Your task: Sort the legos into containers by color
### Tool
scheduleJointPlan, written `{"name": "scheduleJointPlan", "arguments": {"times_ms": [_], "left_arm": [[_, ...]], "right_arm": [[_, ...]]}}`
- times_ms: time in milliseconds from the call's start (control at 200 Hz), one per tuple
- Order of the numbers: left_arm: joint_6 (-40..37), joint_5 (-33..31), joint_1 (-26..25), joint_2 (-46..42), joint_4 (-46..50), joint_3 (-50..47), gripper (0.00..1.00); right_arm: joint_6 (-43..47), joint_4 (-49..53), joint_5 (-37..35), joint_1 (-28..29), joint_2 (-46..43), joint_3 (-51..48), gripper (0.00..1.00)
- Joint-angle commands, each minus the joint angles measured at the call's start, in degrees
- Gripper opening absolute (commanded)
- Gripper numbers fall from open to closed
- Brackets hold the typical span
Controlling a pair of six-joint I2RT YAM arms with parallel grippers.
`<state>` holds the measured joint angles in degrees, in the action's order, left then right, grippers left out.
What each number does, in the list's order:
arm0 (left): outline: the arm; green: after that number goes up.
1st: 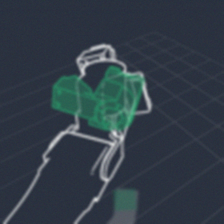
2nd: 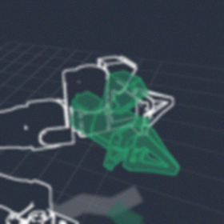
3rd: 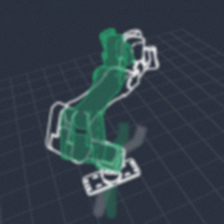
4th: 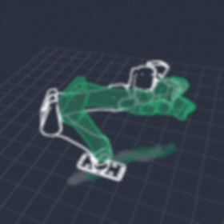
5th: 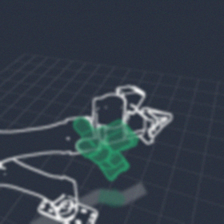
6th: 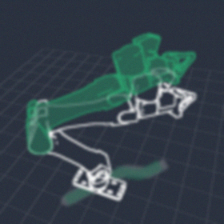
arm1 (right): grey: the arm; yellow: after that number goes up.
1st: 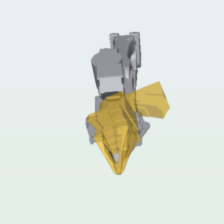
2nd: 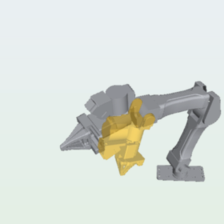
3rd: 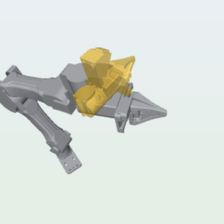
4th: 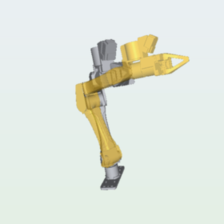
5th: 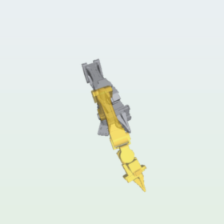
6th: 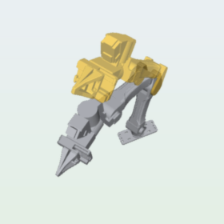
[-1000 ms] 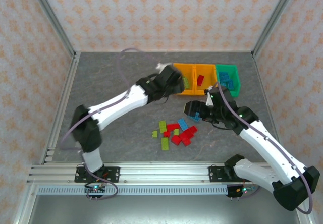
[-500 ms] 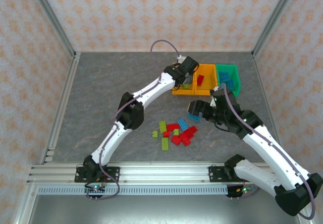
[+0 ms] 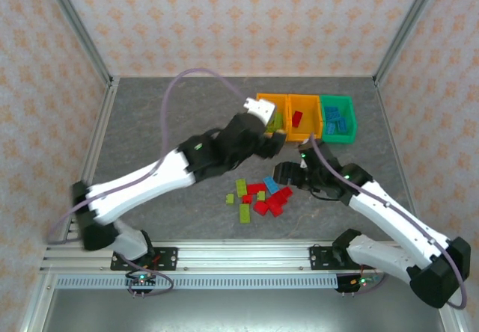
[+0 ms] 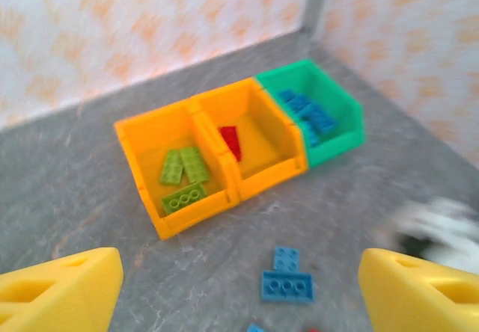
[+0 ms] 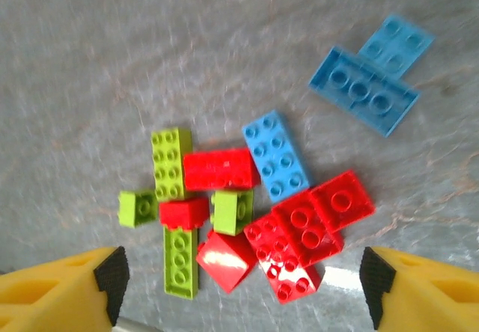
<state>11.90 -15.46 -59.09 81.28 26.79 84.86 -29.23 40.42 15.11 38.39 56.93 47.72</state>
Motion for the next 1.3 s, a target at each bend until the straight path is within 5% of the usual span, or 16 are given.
{"name": "scheduleJointPlan", "arguments": {"times_ms": [0, 180, 465, 1006, 1131, 1296], "left_arm": [[-8.1, -1.1, -0.9, -8.2, 4.5, -8.4, 0.86], [-17.7, 8.6, -2.6, -27.4, 14.7, -21.8, 0.97], [-29.1, 11.2, -2.5, -45.5, 17.2, -38.2, 1.00], [-31.1, 9.2, -2.6, -46.6, 17.7, -39.1, 1.00], [-31.0, 9.0, -2.5, -47.0, 17.9, -39.3, 1.00], [-30.6, 8.8, -2.5, -47.6, 17.9, -39.2, 1.00]], "right_arm": [[-3.3, 0.6, -3.8, 6.7, 5.6, 2.1, 0.78], [-10.0, -6.2, -3.9, 15.7, 20.6, 6.2, 0.72], [-11.2, -4.8, -9.7, 19.5, 36.5, 13.4, 0.62], [-8.9, -2.9, -7.6, 19.6, 45.5, 18.6, 0.46], [-9.4, -3.2, -9.1, 19.6, 43.4, 18.0, 0.31], [-9.1, -3.7, -14.5, 19.6, 35.2, 16.5, 0.28]]}}
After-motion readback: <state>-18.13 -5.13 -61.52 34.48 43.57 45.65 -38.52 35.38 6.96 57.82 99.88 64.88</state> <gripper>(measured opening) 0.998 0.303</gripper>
